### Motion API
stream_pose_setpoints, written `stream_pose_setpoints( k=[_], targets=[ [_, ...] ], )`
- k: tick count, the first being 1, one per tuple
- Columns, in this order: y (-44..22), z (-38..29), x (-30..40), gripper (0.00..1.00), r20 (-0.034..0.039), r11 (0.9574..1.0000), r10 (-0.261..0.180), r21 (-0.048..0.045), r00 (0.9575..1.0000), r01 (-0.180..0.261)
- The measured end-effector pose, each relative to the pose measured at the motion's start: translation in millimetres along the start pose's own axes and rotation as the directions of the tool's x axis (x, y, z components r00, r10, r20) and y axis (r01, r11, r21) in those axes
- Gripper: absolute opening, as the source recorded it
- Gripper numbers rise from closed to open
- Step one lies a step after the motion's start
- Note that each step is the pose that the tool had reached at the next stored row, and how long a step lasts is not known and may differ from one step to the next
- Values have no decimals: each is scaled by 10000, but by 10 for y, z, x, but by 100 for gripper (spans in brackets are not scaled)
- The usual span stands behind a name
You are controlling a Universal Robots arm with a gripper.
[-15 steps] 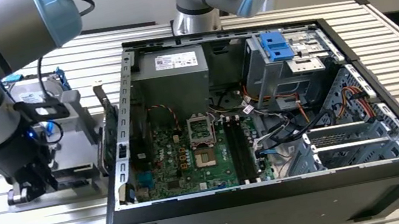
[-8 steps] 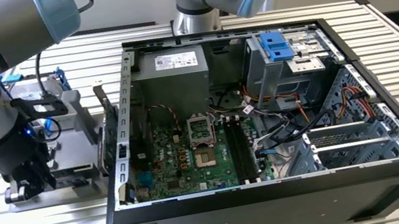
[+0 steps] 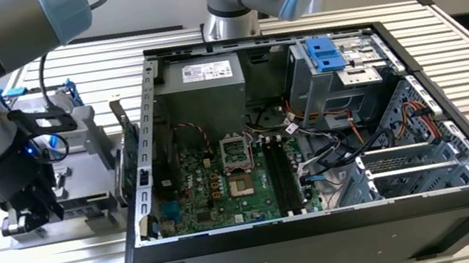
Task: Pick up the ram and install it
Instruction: 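Pick up the ram and move it above insertion slot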
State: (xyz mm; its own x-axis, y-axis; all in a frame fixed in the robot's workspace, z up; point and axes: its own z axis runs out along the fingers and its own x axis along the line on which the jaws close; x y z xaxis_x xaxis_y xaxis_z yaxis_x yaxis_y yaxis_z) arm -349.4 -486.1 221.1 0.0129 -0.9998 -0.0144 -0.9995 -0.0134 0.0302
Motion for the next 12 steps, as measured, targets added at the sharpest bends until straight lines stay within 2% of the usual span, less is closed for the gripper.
stream_pose_setpoints(
  k=[12],
  targets=[
    [3,-85,-1,0,0,10000,0,1,10000,0]
  ],
)
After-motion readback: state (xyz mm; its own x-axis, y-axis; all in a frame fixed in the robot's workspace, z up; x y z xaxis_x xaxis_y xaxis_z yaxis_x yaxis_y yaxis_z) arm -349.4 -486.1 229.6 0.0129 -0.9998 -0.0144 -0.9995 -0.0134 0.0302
